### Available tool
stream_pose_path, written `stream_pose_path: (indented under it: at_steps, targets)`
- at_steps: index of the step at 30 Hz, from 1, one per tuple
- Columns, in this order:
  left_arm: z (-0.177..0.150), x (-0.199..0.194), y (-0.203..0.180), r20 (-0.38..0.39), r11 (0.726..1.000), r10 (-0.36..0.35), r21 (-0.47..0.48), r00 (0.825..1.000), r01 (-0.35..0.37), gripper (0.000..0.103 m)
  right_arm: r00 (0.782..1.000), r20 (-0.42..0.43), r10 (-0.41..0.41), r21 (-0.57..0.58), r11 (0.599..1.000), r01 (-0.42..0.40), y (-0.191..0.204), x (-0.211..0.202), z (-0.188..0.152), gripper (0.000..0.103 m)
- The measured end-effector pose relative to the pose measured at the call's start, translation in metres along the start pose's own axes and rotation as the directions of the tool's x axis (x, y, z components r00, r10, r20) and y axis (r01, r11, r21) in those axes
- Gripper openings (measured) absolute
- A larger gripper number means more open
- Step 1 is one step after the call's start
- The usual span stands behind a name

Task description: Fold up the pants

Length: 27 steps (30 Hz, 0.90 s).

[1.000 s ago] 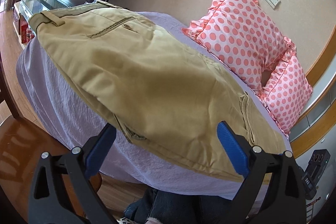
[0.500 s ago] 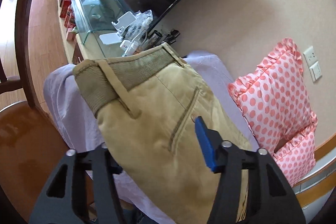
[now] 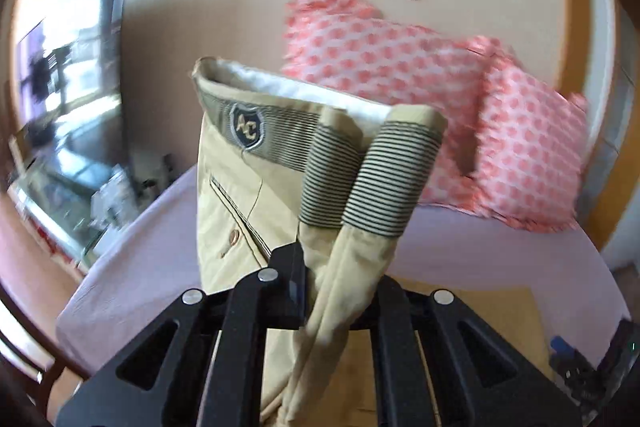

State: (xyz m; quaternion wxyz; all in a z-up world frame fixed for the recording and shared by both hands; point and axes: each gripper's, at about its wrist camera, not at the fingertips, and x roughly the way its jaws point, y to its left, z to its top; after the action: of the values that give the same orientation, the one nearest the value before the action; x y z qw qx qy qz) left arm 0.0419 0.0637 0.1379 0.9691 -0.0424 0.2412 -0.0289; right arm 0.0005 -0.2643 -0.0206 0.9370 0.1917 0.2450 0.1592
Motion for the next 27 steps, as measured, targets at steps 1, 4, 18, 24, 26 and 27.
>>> stream_pose_path:
  at_steps: [1, 4, 18, 24, 26, 27]
  targets:
    - [-0.007, 0.002, -0.036, -0.007, 0.994, -0.070, 0.079, 0.998, 0.071, 0.008, 1.000, 0.013, -0.016, 0.026, 1.000, 0.016, -0.009, -0.006, 0.002, 0.095]
    - [-0.051, 0.025, -0.129, -0.130, 0.927, -0.245, 0.257, 0.961, 0.272, 0.008, 0.997, 0.044, -0.061, 0.126, 0.991, 0.055, -0.037, -0.026, 0.005, 0.096]
    - [-0.152, 0.050, -0.238, -0.258, 0.783, -0.283, 0.494, 0.924, 0.378, 0.011, 0.998, 0.064, 0.028, 0.285, 0.958, -0.045, -0.073, -0.039, 0.035, 0.097]
    - [-0.162, 0.019, -0.204, -0.341, 0.709, -0.438, 0.438, 0.832, 0.552, 0.038, 0.990, -0.129, 0.056, 0.213, 0.977, -0.028, -0.054, 0.004, 0.046, 0.095]
    - [-0.148, 0.015, -0.170, -0.349, 0.731, -0.487, 0.338, 0.801, 0.592, 0.051, 0.980, -0.197, 0.026, 0.168, 0.986, 0.008, -0.050, 0.020, 0.046, 0.087]
    - [-0.138, 0.020, -0.148, -0.325, 0.773, -0.473, 0.293, 0.819, 0.563, 0.054, 0.973, -0.229, 0.007, 0.151, 0.988, 0.028, -0.050, 0.028, 0.046, 0.081]
